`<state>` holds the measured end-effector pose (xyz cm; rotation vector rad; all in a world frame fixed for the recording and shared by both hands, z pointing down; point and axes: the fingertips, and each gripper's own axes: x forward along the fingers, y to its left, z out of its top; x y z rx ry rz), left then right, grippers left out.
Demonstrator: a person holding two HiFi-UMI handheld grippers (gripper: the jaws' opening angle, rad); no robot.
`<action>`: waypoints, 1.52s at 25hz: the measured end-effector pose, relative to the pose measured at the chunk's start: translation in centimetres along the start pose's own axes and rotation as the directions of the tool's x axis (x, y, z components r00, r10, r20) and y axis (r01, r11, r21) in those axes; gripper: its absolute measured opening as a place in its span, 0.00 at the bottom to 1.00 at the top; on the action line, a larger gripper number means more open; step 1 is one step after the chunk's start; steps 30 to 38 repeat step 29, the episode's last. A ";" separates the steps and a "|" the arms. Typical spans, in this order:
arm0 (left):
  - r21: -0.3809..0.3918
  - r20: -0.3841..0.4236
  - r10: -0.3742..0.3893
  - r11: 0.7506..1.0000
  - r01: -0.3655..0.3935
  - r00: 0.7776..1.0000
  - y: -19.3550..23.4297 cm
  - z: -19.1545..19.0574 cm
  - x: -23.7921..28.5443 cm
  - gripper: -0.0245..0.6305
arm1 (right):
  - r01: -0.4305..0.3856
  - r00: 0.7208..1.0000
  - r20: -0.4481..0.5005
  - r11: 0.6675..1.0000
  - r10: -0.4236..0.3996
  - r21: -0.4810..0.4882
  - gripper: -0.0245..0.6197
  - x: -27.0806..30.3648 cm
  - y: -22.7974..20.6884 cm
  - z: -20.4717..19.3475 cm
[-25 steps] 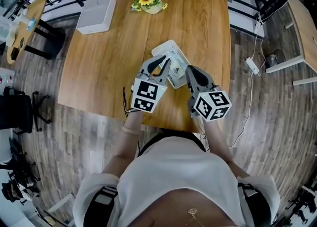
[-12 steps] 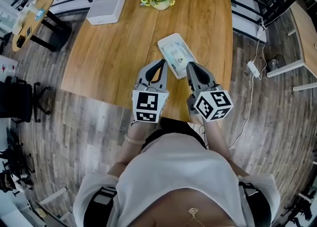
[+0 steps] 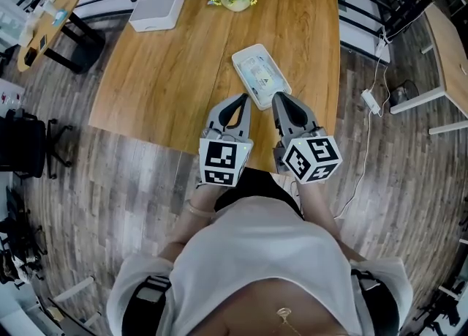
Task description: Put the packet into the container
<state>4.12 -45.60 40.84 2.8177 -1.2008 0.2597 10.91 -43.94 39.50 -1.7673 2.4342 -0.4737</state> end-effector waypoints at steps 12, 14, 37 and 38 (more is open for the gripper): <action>0.000 -0.001 -0.002 1.000 0.002 1.000 0.7 -0.4 0.2 0.05 | -0.017 0.999 -0.041 0.999 0.015 -0.043 0.05 0.2 0.5 -0.8; -0.005 -0.002 -0.004 1.000 0.004 1.000 0.7 -0.5 0.2 0.05 | -0.017 0.999 -0.042 0.999 0.015 -0.047 0.05 0.3 0.5 -0.7; -0.017 -0.020 0.013 1.000 -0.013 1.000 1.5 -1.0 0.8 0.05 | -0.013 0.998 -0.058 0.999 0.011 -0.038 0.05 1.2 -0.1 -0.8; -0.017 -0.020 0.013 1.000 -0.013 1.000 1.5 -1.0 0.8 0.05 | -0.013 0.998 -0.058 0.999 0.011 -0.038 0.05 1.2 -0.1 -0.8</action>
